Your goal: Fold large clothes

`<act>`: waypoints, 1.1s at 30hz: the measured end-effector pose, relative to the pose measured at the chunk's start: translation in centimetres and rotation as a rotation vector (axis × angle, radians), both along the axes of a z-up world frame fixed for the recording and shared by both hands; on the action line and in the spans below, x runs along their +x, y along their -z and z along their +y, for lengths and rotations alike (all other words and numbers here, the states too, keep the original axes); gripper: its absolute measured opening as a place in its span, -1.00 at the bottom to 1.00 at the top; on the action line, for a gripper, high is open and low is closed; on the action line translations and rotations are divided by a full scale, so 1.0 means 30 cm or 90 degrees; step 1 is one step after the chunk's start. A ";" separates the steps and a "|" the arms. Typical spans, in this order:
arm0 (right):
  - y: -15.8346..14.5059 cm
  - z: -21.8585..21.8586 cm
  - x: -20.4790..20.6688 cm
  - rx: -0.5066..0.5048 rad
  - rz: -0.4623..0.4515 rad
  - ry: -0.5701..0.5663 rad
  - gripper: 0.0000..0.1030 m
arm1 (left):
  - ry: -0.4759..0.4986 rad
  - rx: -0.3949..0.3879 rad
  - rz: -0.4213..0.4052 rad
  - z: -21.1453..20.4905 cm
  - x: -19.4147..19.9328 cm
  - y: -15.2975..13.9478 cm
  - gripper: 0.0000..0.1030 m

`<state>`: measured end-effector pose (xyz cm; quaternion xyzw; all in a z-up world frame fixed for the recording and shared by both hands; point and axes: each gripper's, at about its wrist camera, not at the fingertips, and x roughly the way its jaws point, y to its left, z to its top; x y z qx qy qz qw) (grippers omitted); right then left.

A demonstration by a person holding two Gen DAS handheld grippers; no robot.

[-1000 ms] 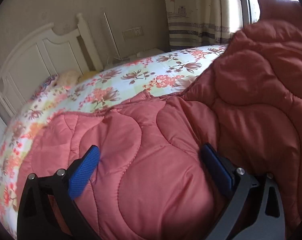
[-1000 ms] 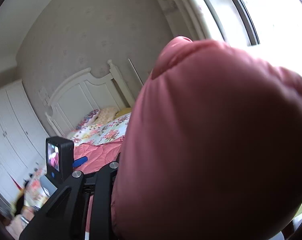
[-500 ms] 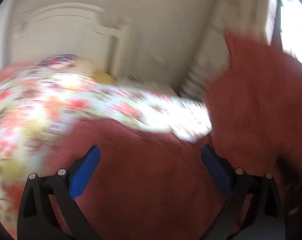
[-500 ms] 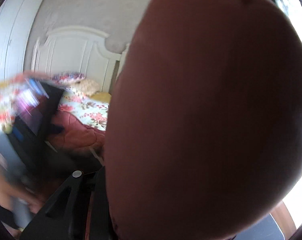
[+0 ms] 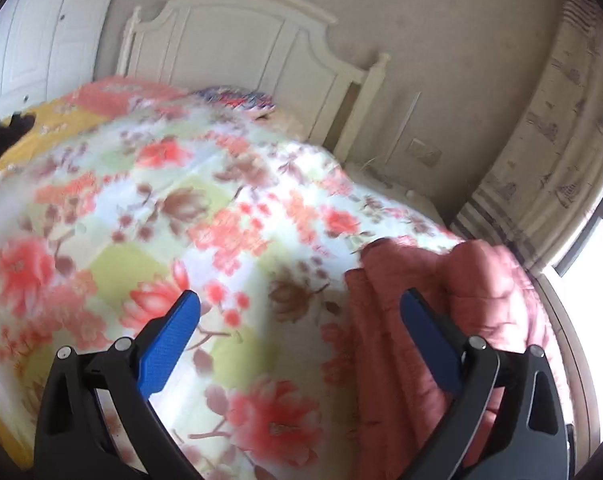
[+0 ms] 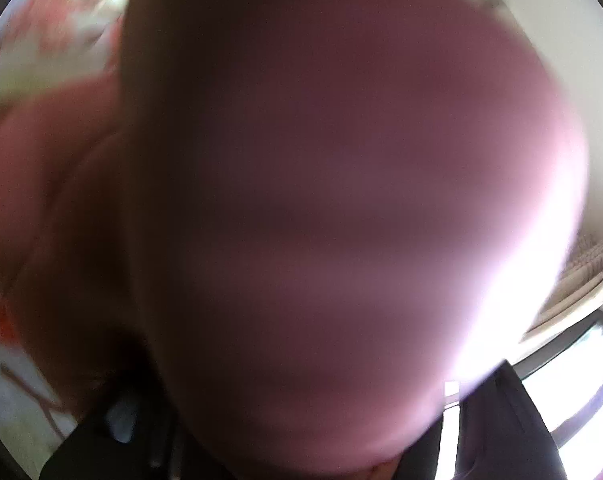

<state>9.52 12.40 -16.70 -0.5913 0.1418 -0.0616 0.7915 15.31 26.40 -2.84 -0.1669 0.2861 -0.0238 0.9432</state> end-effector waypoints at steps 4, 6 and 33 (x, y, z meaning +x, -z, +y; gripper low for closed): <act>0.006 -0.034 0.003 0.003 0.011 0.013 0.06 | 0.125 0.073 -0.068 -0.189 -0.028 -0.150 0.95; 0.012 -0.044 0.007 0.000 0.007 0.012 0.06 | 0.209 0.139 -0.102 -0.345 -0.020 -0.224 0.95; -0.546 -0.732 -0.161 0.762 0.203 -0.151 0.25 | 0.267 0.236 0.072 -0.488 0.327 0.159 0.96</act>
